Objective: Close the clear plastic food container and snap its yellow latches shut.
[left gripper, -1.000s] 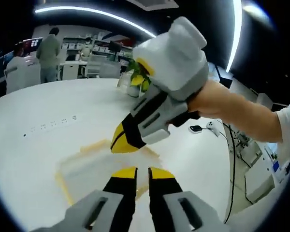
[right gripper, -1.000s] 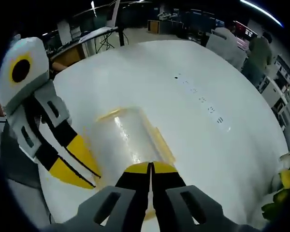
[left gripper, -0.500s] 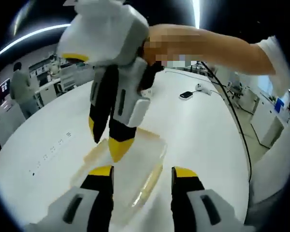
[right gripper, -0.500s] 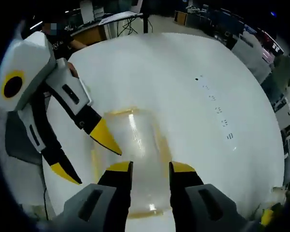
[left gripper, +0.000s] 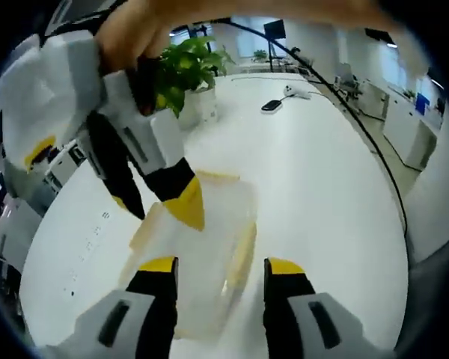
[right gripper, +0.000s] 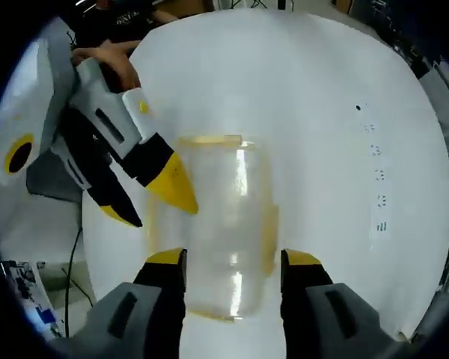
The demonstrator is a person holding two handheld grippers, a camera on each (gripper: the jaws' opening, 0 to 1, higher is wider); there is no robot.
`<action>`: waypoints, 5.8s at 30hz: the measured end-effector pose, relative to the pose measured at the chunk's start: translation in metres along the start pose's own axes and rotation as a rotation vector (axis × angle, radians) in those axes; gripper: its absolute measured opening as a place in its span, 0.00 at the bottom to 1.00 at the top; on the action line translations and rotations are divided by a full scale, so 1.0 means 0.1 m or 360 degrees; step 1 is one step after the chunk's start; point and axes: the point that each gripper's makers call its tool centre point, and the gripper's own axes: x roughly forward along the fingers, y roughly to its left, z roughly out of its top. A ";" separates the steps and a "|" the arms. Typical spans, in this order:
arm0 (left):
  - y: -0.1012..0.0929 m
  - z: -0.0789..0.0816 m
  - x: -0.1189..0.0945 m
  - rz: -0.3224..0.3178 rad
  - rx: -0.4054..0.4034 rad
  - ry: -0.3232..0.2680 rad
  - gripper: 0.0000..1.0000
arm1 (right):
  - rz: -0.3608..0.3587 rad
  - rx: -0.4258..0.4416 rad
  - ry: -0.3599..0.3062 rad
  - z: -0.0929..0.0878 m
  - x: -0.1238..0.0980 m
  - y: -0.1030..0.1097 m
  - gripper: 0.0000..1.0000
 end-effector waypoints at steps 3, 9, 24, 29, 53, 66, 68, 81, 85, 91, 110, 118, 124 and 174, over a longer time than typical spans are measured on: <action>0.06 -0.01 0.01 0.0039 0.0064 0.0020 0.33 | 0.0031 -0.0021 0.0021 0.01 0.01 -0.03 0.46; 0.07 -0.02 0.07 0.0079 0.0169 0.0060 0.33 | 0.0057 0.0028 0.0042 -0.04 0.03 0.00 0.47; 0.03 -0.03 0.07 0.0168 0.0205 0.0167 0.31 | 0.0067 0.0005 0.0052 -0.01 0.04 -0.02 0.44; 0.05 -0.05 0.08 0.0194 0.0199 0.0159 0.30 | 0.0083 0.0013 0.0029 -0.01 0.04 -0.01 0.44; 0.08 -0.04 0.03 0.0232 0.0270 0.0110 0.29 | 0.0125 0.0004 -0.0002 0.01 0.07 -0.02 0.43; -0.06 -0.03 0.11 0.0209 0.0281 0.0081 0.29 | 0.0256 -0.0039 0.0103 0.00 0.14 -0.02 0.40; -0.05 -0.03 0.09 0.0211 0.0276 0.0080 0.29 | 0.0261 -0.0046 0.0104 -0.01 0.14 0.03 0.41; -0.08 -0.02 0.06 0.0184 0.0319 0.0112 0.30 | 0.0123 -0.0146 0.0047 0.02 0.10 0.15 0.42; -0.08 -0.03 0.06 0.0170 0.0413 0.0139 0.30 | -0.0063 -0.0241 0.0025 0.04 0.03 0.21 0.42; -0.08 -0.03 0.04 0.0160 0.0433 0.0132 0.31 | -0.0285 -0.0244 -0.0097 0.08 -0.05 0.18 0.41; 0.13 -0.41 -0.47 0.0374 -0.0614 -0.0076 0.77 | -0.0958 0.0497 -0.1493 -0.43 -0.56 0.30 0.74; 0.15 -0.76 -0.37 0.0514 -0.0959 -0.0094 0.75 | -0.0834 0.0757 -0.1525 -0.55 0.11 0.42 0.71; 0.15 -0.83 -0.26 0.0553 -0.1147 -0.0219 0.74 | -0.0774 0.0785 -0.1340 -0.63 0.57 0.40 0.69; 1.33 -1.71 -0.83 0.0950 -0.1112 -0.0024 0.24 | -0.0706 0.0492 -0.1486 0.84 0.46 -0.50 0.37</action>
